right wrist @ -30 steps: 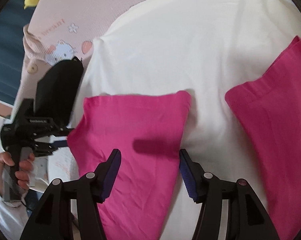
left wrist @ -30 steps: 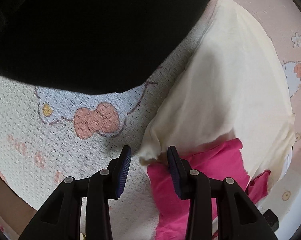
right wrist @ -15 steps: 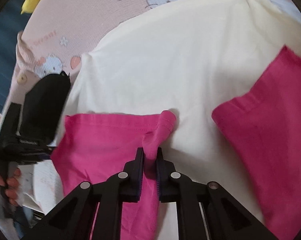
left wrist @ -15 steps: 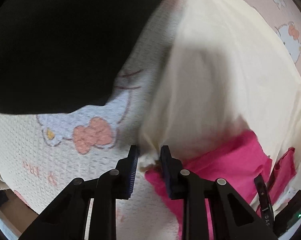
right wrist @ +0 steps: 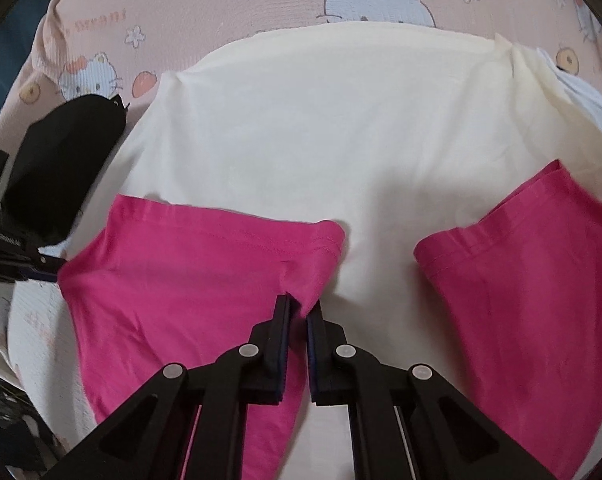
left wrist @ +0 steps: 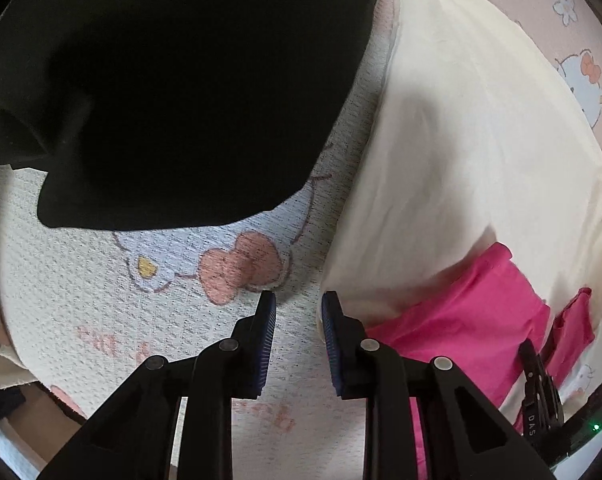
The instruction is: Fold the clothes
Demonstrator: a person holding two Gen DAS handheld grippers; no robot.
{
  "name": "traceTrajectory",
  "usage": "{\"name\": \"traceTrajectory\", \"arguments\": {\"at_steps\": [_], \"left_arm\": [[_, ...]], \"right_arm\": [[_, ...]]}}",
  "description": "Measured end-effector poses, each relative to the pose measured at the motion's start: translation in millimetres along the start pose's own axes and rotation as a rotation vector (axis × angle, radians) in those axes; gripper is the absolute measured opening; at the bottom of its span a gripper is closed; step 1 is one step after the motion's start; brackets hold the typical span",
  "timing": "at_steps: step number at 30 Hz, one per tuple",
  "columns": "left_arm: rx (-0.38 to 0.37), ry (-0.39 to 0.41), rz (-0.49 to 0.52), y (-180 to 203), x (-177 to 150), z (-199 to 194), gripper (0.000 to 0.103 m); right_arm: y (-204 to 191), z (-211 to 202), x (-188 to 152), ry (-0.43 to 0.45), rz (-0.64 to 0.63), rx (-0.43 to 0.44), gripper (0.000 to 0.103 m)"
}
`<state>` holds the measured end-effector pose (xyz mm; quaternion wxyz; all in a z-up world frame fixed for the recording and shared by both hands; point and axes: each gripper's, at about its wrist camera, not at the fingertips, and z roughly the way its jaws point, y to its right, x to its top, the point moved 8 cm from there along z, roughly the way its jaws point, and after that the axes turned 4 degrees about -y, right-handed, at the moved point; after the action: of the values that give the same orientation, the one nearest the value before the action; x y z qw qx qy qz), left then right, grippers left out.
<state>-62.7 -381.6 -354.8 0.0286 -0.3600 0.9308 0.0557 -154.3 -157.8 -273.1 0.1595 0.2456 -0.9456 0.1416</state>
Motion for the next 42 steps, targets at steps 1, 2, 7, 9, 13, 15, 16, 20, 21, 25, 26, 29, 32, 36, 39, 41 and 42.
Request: {"name": "traceTrajectory", "arguments": {"at_steps": [1, 2, 7, 9, 13, 15, 16, 20, 21, 25, 26, 29, 32, 36, 39, 41, 42], "left_arm": [[0.005, 0.001, -0.001, -1, 0, 1, 0.018], [-0.030, 0.007, -0.001, -1, -1, 0, 0.016], [-0.270, 0.027, 0.009, 9, -7, -7, 0.017], [-0.345, 0.051, 0.048, 19, -12, -12, 0.017], [-0.353, 0.168, 0.146, 54, -3, -27, 0.018], [-0.365, 0.180, 0.193, 87, -6, -32, 0.026], [-0.370, 0.175, 0.224, 92, -2, -32, 0.038], [-0.364, 0.182, 0.282, 116, 5, -21, 0.051], [-0.368, 0.170, 0.281, 121, 5, -21, 0.051], [-0.376, 0.139, 0.282, 124, 5, -24, 0.051], [-0.375, 0.135, 0.284, 121, 6, -25, 0.051], [-0.373, 0.124, 0.290, 113, 6, -29, 0.051], [-0.360, 0.123, 0.298, 108, 8, -28, 0.051], [-0.331, 0.144, 0.320, 110, 8, -24, 0.051], [-0.297, 0.166, 0.385, 113, 2, -25, 0.051], [-0.250, 0.162, 0.445, 114, -6, -25, 0.051], [-0.232, 0.163, 0.467, 114, -9, -25, 0.051]], "right_arm": [[2, 0, 0, -0.005, 0.009, 0.007, 0.004], [4, 0, 0, -0.010, 0.019, 0.017, 0.004], [20, -7, -3, -0.038, 0.145, 0.179, 0.006], [28, -10, -4, -0.041, 0.212, 0.245, 0.007], [38, -11, -1, -0.050, 0.282, 0.279, 0.019], [41, -11, -5, -0.058, 0.297, 0.289, 0.030], [41, -10, -6, -0.061, 0.304, 0.299, 0.031], [35, -8, -11, -0.076, 0.284, 0.328, 0.032], [33, -8, -11, -0.073, 0.269, 0.330, 0.032], [26, -7, -10, -0.064, 0.212, 0.342, 0.032], [24, -4, -9, -0.062, 0.211, 0.354, 0.032], [24, 2, -4, -0.042, 0.223, 0.405, 0.032], [29, 4, -3, -0.025, 0.253, 0.466, 0.032], [37, 5, -1, 0.027, 0.319, 0.567, 0.032], [34, 6, 5, 0.043, 0.313, 0.555, 0.032], [27, 6, 9, 0.042, 0.254, 0.517, 0.032], [23, 6, 11, 0.042, 0.224, 0.497, 0.032]]}}
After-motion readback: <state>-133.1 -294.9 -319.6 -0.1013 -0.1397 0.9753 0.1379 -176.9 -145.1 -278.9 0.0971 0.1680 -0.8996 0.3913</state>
